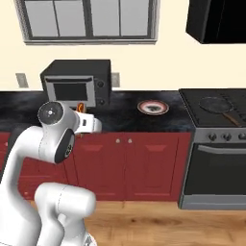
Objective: Place the cold items (mango and tomato) from the fridge in one tupperware on the dining counter. Place the warm items (kebab skewer and hot dog) in the stove area in another tupperware.
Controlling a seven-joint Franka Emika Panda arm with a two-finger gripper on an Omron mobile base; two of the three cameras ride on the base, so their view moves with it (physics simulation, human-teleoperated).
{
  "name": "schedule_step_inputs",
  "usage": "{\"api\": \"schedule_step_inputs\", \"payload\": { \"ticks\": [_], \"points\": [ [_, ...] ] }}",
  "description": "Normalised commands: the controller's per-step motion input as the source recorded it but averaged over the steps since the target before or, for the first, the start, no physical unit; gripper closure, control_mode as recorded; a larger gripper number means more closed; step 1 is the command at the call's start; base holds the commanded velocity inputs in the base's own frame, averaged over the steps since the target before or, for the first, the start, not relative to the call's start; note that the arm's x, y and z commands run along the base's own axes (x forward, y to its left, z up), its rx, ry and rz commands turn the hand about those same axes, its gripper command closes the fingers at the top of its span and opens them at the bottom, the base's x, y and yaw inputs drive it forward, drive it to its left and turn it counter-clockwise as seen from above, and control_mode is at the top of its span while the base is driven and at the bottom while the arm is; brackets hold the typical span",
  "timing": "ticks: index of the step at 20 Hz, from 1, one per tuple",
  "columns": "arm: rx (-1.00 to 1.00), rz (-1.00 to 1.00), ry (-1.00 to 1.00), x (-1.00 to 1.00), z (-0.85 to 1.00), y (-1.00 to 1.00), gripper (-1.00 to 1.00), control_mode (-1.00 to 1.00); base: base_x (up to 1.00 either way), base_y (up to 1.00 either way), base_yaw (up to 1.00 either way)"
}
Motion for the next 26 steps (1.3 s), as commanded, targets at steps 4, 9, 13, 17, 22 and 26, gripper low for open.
{"api": "schedule_step_inputs", "payload": {
  "ticks": [4,9,13,17,22,26],
  "points": [
    [0.0,0.0,0.0,0.0,0.0,0.0,1.0,1.0,-1.0,1.0,0.16],
    [0.0,0.0,0.0,0.0,0.0,0.0,1.0,1.0,-1.0,0.78,0.12],
    [0.0,0.0,0.0,0.0,0.0,0.0,1.0,1.0,-1.0,0.12,0.12],
    [0.0,0.0,0.0,0.0,0.0,0.0,1.0,1.0,-1.0,-0.01,0.02],
    [0.0,0.0,0.0,0.0,0.0,0.0,1.0,1.0,-1.0,-0.01,0.01],
    [0.0,0.0,0.0,0.0,0.0,0.0,1.0,1.0,-1.0,-0.05,0.0]
  ]
}}
